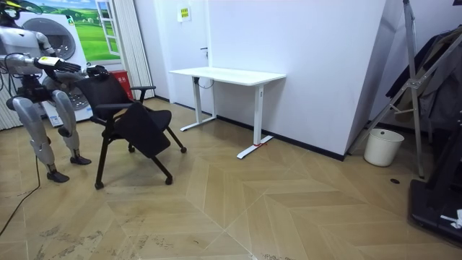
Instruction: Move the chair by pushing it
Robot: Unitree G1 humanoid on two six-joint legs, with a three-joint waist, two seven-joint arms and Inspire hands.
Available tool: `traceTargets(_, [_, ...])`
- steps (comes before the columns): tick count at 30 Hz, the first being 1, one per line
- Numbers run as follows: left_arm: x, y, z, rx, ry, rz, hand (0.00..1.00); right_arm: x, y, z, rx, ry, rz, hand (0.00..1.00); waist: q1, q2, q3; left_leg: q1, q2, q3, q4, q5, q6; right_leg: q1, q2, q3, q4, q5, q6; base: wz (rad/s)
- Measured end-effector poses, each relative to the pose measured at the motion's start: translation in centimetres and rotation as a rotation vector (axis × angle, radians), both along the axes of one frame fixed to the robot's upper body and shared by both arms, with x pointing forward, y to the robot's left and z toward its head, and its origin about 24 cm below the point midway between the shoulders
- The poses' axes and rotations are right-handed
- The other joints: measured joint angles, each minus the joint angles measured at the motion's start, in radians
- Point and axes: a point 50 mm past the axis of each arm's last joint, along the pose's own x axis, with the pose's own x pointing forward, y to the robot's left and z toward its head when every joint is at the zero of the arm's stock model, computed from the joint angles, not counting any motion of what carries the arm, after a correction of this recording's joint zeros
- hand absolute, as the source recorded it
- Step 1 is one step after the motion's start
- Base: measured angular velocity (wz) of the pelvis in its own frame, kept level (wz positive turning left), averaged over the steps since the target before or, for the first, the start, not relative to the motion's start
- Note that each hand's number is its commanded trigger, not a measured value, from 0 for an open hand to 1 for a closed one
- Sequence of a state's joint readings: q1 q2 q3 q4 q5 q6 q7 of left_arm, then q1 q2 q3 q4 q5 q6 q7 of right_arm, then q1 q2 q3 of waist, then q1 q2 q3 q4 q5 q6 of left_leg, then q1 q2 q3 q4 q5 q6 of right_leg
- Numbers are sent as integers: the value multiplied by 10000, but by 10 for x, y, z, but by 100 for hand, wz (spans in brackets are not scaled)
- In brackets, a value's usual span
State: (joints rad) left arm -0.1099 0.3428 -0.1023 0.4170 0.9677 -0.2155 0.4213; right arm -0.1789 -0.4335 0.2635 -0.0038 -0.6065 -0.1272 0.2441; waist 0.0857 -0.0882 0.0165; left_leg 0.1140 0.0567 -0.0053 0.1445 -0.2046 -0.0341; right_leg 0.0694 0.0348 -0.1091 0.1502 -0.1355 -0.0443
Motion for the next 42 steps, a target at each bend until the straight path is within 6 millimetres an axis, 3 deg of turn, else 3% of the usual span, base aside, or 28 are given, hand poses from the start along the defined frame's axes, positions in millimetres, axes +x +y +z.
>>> traceTargets(8, [2,-3,0,-18,-11,-12,100,11,32,13,-603,-748,741,0,-7,-29,-13,-68,-19,-103,23,0,0,-3,-6,-60,-20,-24,9,3])
traceTargets(13, [3,-9,1,20,-27,-193,100,15,43,3,-931,-327,954,0,75,-50,-27,-113,-23,-260,24,0,1,-3,-7,-87,-24,-24,9,7])
traceTargets(26, [12,-21,4,30,53,-481,100,22,55,-20,-1609,884,1020,0,291,-79,-9,-242,-34,-423,68,4,5,-15,-124,-469,-12,-30,18,5])
traceTargets(35, [16,-33,8,63,261,-820,100,30,51,-36,-1897,1272,417,0,453,-167,-5,-334,-156,-604,162,22,35,-2,-184,-611,-2,-119,60,6])
traceTargets(36, [16,-33,8,62,269,-821,100,30,51,-37,-1879,1265,372,8,453,-167,-5,-335,-155,-613,162,22,35,3,-183,-621,-6,-119,60,5])
traceTargets(37, [17,-33,8,66,290,-819,100,31,50,-40,-1819,1246,274,63,449,-160,0,-330,-154,-628,163,22,35,31,-180,-647,-16,-119,60,7])
traceTargets(38, [16,-34,7,74,319,-824,100,31,50,-43,-1765,1240,156,69,433,-143,12,-309,-153,-649,164,22,35,81,-187,-718,-30,-119,59,10])
traceTargets(39, [16,-34,7,69,334,-828,100,31,49,-45,-1750,1215,120,96,412,-133,19,-293,-154,-655,164,21,35,119,-188,-741,-56,-119,60,14])
traceTargets(42, [16,-36,5,39,400,-827,100,32,47,-50,-1947,1037,-25,100,300,-55,72,-222,-179,-789,157,21,34,297,-199,-844,-170,-119,61,14])
